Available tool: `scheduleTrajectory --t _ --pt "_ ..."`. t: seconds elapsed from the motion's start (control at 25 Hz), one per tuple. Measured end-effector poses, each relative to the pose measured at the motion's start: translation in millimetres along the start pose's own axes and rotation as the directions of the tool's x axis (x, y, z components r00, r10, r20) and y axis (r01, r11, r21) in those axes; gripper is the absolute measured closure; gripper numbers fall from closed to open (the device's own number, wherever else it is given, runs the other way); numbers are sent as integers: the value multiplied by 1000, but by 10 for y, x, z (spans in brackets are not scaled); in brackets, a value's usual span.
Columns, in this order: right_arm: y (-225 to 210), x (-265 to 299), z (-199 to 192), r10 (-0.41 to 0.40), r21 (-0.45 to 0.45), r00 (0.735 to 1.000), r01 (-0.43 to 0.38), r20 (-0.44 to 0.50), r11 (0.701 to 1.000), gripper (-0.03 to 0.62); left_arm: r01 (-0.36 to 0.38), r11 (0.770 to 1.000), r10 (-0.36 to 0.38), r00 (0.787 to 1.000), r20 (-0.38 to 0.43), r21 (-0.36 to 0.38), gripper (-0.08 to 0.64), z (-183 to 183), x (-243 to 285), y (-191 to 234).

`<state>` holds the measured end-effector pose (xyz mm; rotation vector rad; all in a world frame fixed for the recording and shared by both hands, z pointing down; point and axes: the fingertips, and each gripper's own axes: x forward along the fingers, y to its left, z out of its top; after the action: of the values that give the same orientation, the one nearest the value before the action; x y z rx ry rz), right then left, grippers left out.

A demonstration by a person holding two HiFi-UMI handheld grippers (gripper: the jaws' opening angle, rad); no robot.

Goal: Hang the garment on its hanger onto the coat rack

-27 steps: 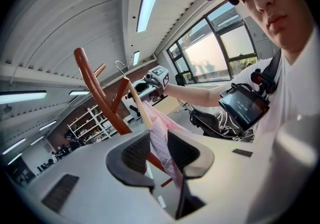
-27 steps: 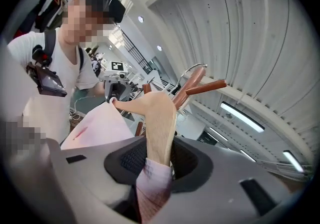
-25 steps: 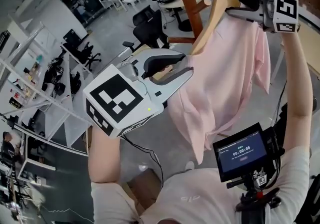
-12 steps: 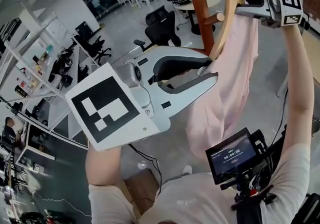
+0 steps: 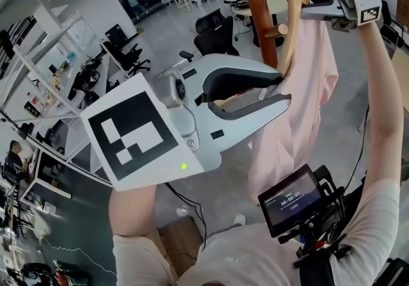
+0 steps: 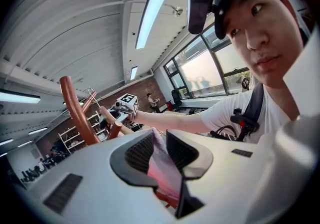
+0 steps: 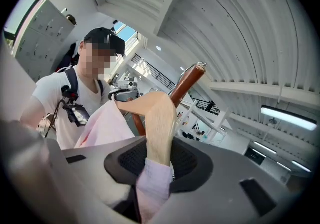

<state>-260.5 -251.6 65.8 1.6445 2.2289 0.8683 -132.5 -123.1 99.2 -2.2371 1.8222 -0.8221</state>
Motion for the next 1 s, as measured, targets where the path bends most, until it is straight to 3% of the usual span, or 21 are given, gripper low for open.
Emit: scheduleTrajectory --t 0.44,1.0 --pt "67 104 -63 72 40 997 -74 34 996 466 58 998 -58 998 36 8 471 34 4 -76" --pt "75 167 -121 77 32 996 -79 54 996 466 84 996 -83 995 64 -27 471 -6 2 -76"
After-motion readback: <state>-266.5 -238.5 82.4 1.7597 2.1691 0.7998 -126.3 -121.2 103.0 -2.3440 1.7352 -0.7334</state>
